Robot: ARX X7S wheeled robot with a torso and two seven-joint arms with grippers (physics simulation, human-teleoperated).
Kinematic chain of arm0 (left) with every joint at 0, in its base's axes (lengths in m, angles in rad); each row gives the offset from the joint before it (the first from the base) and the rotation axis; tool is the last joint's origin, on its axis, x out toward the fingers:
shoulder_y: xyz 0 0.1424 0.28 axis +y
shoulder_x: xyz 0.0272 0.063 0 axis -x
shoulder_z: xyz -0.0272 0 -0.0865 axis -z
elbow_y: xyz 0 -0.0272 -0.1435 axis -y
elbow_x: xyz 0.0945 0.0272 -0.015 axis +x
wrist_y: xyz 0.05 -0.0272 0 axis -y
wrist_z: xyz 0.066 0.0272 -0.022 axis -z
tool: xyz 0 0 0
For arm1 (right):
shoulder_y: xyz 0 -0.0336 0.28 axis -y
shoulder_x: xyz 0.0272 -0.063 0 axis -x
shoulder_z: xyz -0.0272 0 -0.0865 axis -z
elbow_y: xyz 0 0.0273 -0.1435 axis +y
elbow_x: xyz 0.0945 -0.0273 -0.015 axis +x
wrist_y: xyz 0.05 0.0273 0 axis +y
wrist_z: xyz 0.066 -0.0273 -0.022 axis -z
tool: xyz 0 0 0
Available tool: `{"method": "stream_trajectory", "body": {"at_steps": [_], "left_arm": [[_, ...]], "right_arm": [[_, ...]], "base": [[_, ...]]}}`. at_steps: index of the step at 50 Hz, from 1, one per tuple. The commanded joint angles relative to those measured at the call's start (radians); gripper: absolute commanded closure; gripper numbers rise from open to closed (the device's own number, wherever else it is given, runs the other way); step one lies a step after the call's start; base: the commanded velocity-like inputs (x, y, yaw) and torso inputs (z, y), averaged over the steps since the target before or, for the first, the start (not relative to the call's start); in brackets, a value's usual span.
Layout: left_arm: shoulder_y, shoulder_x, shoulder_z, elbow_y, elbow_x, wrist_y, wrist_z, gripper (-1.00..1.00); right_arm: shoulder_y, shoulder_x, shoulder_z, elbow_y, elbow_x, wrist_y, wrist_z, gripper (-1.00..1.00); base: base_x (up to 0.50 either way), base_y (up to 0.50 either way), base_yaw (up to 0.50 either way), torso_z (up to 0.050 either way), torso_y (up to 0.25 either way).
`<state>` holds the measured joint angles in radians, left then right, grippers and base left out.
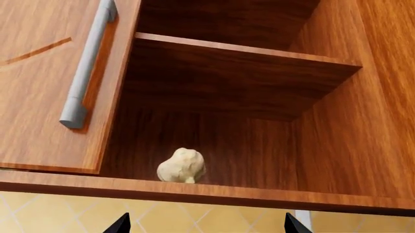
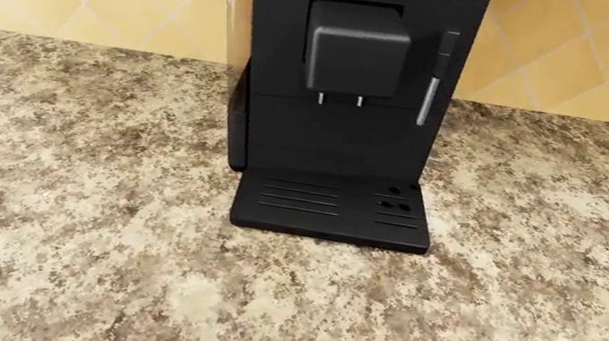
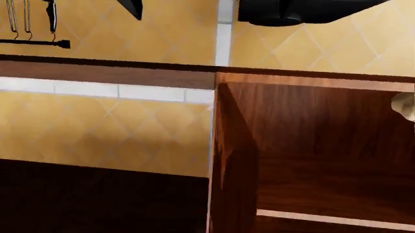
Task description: Pick the peach, ginger from the counter and place them in the cabinet. Then close the cabinet.
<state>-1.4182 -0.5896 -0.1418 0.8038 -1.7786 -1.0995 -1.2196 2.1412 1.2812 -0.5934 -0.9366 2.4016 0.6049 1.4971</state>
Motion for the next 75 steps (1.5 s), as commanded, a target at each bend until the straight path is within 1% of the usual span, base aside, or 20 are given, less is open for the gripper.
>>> {"method": "stream_trajectory", "body": {"at_steps": [1, 8, 13, 17, 22, 26, 29, 40, 47, 53, 58, 63, 72, 75], "left_arm": [[-0.006, -0.005, 0.006, -0.003, 0.0, 0.007, 0.0, -1.0], [-0.012, -0.008, 0.012, -0.005, -0.003, 0.011, -0.003, -1.0], [-0.012, -0.013, 0.01, -0.007, -0.004, 0.015, -0.001, -1.0], [-0.011, -0.019, 0.007, -0.008, -0.003, 0.017, 0.002, -1.0], [-0.011, -0.029, 0.001, -0.013, -0.001, 0.019, 0.006, -1.0], [-0.012, -0.038, -0.002, -0.016, -0.005, 0.021, 0.006, -1.0], [-0.012, -0.043, -0.004, -0.017, -0.007, 0.023, 0.007, -1.0], [-0.018, -0.051, -0.001, -0.017, -0.013, 0.031, 0.003, -1.0], [-0.027, -0.063, -0.001, -0.02, -0.022, 0.037, -0.001, -1.0], [-0.028, -0.068, -0.002, -0.028, -0.013, 0.036, 0.007, -1.0], [-0.027, -0.069, -0.001, -0.031, -0.007, 0.038, 0.014, -1.0], [-0.026, -0.073, -0.004, -0.036, 0.001, 0.038, 0.025, -1.0], [-0.009, -0.07, -0.016, -0.064, 0.063, 0.031, 0.086, -1.0], [-0.004, -0.064, -0.015, -0.071, 0.084, 0.03, 0.105, -1.0]], "right_arm": [[0.025, 0.193, 0.083, 0.088, 0.0, 0.009, -0.076, -1.0], [0.024, 0.285, 0.112, 0.13, -0.01, 0.018, -0.138, -1.0], [0.026, 0.288, 0.133, 0.181, 0.008, 0.017, -0.149, -1.0], [0.007, 0.275, 0.133, 0.201, -0.005, -0.047, -0.193, -1.0], [0.041, 0.088, 0.117, 0.302, -0.039, -0.036, -0.15, -1.0], [0.056, -0.031, 0.083, 0.396, -0.111, -0.022, -0.161, -1.0], [0.082, -0.095, 0.061, 0.467, -0.157, 0.004, -0.173, -1.0], [0.187, -0.185, 0.031, 0.639, -0.233, 0.119, -0.161, -1.0], [0.188, -0.293, 0.01, 0.733, -0.305, 0.177, -0.181, -1.0], [0.164, -0.398, -0.045, 0.83, -0.399, 0.213, -0.249, -1.0], [0.143, -0.456, -0.093, 0.9, -0.462, 0.247, -0.297, -1.0], [0.113, -0.533, -0.182, 0.997, -0.509, 0.32, -0.357, -1.0], [0.053, -0.595, -0.305, 1.144, -0.69, 0.357, -0.46, -1.0], [0.028, -0.624, -0.36, 1.215, -0.774, 0.359, -0.531, -1.0]], "base": [[0.0, 0.0, 0.0, 0.0, 0.0], [0.0, 0.0, 0.0, 0.0, 0.0], [0.0, 0.0, 0.0, 0.0, 0.0], [0.0, 0.0, 0.0, 0.0, 0.0], [0.0, 0.0, 0.0, 0.0, 0.0], [0.0, 0.0, 0.0, 0.0, 0.0], [0.0, 0.0, 0.0, 0.0, 0.0], [0.0, 0.0, 0.0, 0.002, 0.0], [0.0, 0.0, 0.0, 0.003, 0.0], [0.0, 0.0, 0.0, 0.003, 0.0], [0.0, 0.0, 0.0, 0.002, 0.0], [0.0, 0.0, 0.0, 0.0, 0.0], [0.01, 0.0, 0.0, 0.001, 0.0], [0.01, 0.0, 0.0, 0.0, 0.0]]}}
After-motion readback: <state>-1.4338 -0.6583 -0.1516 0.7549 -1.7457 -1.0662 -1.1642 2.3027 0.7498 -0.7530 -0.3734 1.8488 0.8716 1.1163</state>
